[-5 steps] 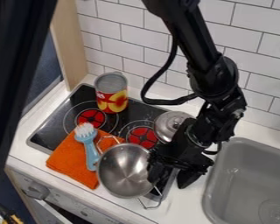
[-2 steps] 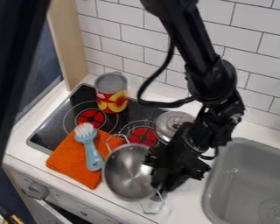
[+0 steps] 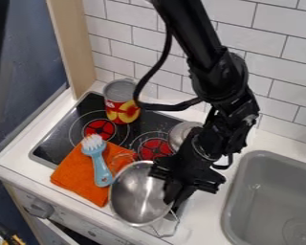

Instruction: Move the silver pot to the left side of the stove

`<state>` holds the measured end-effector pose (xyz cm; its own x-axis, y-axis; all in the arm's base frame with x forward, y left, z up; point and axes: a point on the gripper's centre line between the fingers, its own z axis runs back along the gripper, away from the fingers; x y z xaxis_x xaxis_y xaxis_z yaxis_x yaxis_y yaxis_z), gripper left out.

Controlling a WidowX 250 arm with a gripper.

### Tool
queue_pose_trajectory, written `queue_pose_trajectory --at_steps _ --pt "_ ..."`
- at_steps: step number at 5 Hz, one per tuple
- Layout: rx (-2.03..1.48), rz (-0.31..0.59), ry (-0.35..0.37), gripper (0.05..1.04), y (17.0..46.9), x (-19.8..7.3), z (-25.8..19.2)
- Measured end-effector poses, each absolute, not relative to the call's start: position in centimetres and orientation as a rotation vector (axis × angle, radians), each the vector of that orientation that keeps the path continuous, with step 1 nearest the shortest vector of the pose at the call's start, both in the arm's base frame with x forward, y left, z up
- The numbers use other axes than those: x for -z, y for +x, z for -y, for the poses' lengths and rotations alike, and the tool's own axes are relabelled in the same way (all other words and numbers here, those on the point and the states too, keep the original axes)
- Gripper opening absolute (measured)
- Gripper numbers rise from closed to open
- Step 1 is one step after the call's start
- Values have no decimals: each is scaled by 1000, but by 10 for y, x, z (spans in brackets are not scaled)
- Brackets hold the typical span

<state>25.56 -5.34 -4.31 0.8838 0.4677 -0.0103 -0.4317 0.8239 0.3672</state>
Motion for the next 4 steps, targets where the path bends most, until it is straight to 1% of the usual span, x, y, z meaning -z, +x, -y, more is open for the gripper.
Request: queue_pose_trajectory --at_steps 1,2,3,4 --pt "-476 -102 376 70 255 41 52" --pt "-461 -99 415 70 262 38 53" --pt "-456 -103 437 70 261 37 49" --pt "-505 -140 469 70 256 35 32"
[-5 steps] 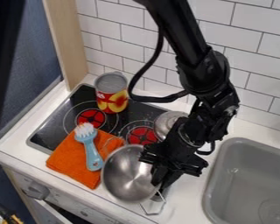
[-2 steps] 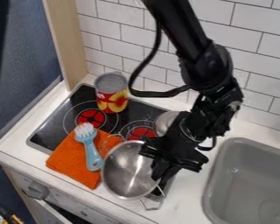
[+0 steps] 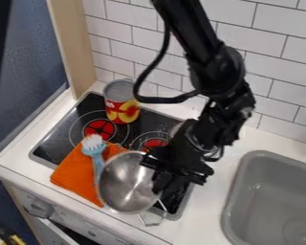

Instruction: Move the silver pot to the left side of the stove

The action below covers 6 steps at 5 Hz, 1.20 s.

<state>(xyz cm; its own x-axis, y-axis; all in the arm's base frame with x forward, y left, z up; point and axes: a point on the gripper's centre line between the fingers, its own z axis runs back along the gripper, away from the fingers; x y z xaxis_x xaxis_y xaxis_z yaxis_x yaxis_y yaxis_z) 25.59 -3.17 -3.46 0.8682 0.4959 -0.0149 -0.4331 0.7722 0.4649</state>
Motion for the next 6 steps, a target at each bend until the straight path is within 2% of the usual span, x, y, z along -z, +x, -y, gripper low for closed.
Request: queue_pose_trajectory --at_steps 2,3,4,5,6 --pt "-641 -214 408 70 265 10 -16" --pt "-700 -226 399 70 271 3 -42" --pt "-759 -217 343 70 282 -3 -61" --pt "-873 -234 293 70 289 -3 -98" --pt "-933 -250 273 70 294 1 -117"
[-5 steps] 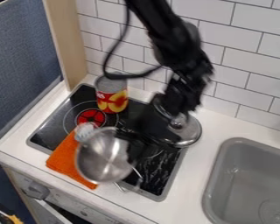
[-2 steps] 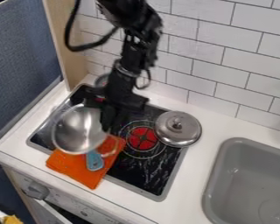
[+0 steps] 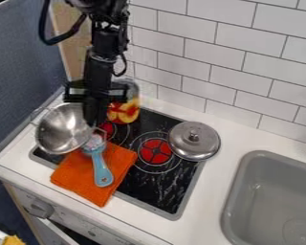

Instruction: Move the silver pot to the left side of the stove

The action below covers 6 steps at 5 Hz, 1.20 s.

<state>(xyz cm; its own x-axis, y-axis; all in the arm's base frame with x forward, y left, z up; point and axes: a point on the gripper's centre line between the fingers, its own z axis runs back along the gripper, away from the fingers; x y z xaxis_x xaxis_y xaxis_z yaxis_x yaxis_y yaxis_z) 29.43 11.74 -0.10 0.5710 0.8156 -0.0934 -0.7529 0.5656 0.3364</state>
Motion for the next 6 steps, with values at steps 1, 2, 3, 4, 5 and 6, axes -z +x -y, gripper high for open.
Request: queue_pose_trajectory --at_steps 1,2,3,4,5,6 --pt "-1015 -281 256 70 302 11 -139" --pt "-1083 -287 268 70 305 21 -155" --pt "-1104 -301 308 70 312 27 -162" --pt "-1105 -303 313 95 313 27 -163" --pt "-1127 -298 316 265 313 27 -163" --pt "-1128 -301 314 540 310 29 -161"
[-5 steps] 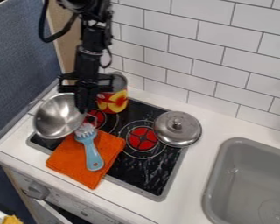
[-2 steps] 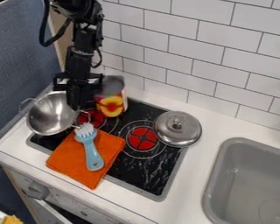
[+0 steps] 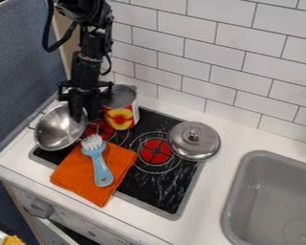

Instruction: Move the silver pot to the left side of the stove

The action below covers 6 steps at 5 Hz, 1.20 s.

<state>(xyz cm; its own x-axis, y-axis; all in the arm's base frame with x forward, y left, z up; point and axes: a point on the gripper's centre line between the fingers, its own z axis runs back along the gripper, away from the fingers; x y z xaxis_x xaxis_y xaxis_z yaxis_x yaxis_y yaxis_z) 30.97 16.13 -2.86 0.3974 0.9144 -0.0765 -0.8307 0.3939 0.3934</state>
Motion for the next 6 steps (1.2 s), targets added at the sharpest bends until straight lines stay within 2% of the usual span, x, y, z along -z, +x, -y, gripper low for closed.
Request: queue_pose_trajectory --at_steps 1,2,3,5,6 --pt "-1130 -298 315 817 307 26 -161" --pt "-1132 -287 312 993 306 23 -160" --pt "-1103 -291 286 998 304 18 -152" --pt "-1053 -176 239 998 309 -27 -134" --pt "-1042 -154 235 998 307 -35 -131"
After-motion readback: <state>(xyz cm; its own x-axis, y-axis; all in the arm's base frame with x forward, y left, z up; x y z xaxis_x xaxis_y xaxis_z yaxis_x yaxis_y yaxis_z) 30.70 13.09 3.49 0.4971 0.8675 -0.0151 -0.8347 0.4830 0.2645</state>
